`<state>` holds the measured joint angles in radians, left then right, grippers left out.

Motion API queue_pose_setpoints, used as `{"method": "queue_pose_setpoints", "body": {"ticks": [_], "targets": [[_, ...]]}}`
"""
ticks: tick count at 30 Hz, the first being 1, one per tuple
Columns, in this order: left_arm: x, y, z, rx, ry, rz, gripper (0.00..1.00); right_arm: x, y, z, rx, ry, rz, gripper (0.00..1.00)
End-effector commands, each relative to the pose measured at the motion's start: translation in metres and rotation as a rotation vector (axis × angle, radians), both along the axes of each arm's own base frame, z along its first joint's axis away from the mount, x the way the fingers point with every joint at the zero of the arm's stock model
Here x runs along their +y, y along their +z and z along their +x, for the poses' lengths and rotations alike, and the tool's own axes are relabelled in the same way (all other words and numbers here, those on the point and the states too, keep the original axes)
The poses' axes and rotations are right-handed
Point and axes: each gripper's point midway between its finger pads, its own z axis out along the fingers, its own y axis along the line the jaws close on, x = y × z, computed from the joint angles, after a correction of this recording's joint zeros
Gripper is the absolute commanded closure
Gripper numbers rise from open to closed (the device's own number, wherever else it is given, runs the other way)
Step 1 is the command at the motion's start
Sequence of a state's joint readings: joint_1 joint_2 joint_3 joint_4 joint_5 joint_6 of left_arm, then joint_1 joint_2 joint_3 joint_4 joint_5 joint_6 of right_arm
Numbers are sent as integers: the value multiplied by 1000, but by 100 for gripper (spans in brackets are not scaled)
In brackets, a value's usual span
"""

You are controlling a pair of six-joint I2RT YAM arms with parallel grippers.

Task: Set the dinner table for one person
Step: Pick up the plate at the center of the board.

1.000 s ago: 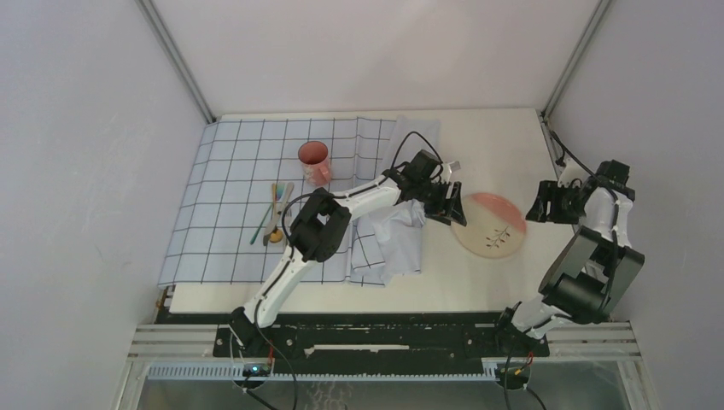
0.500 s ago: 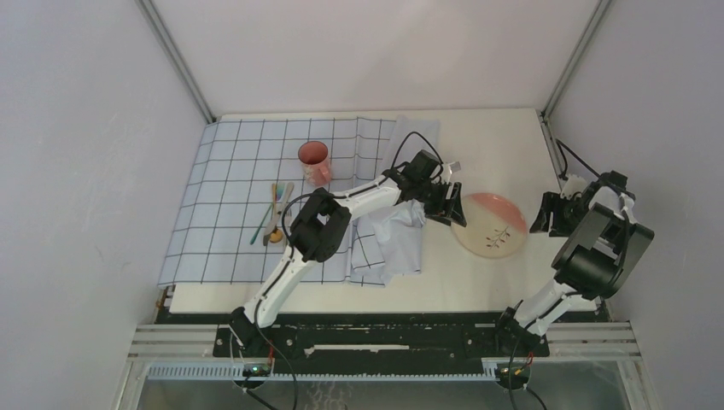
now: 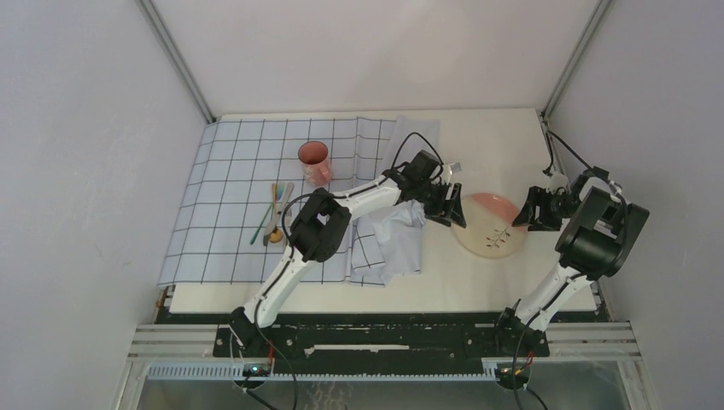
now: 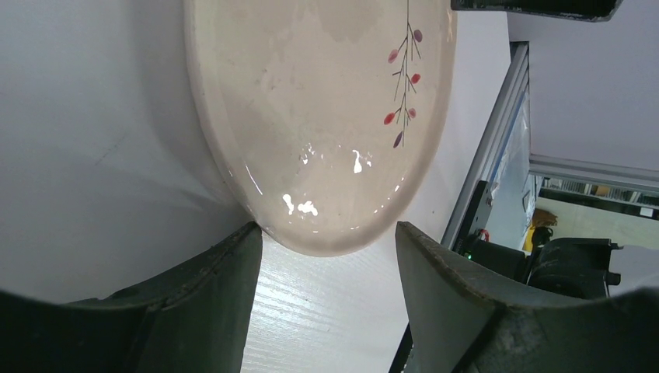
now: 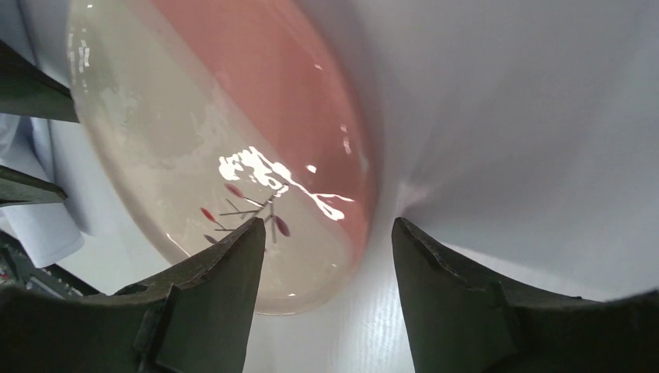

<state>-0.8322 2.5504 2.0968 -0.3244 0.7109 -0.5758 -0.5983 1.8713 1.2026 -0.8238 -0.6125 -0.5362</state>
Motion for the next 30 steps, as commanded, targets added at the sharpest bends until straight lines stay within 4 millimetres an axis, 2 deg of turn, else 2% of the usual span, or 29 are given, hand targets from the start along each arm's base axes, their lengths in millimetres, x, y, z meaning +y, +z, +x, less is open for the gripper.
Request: {"method": "queue_pose_setpoints", "body": {"ticks": [1,4,25,30], "targets": [[-3,24,-5,-31,-23,-20,31,19,10,13,-39,32,67,30],[-3,24,-5,-30,-23,-19,31,24,17,19,-61,47,100,30],[-5,23,-8,1,-23,-34,31,51,35,19,-124,113,286,33],[-4,18,-6,2,0,-22,32,55,30,17,-82,105,342,35]]}}
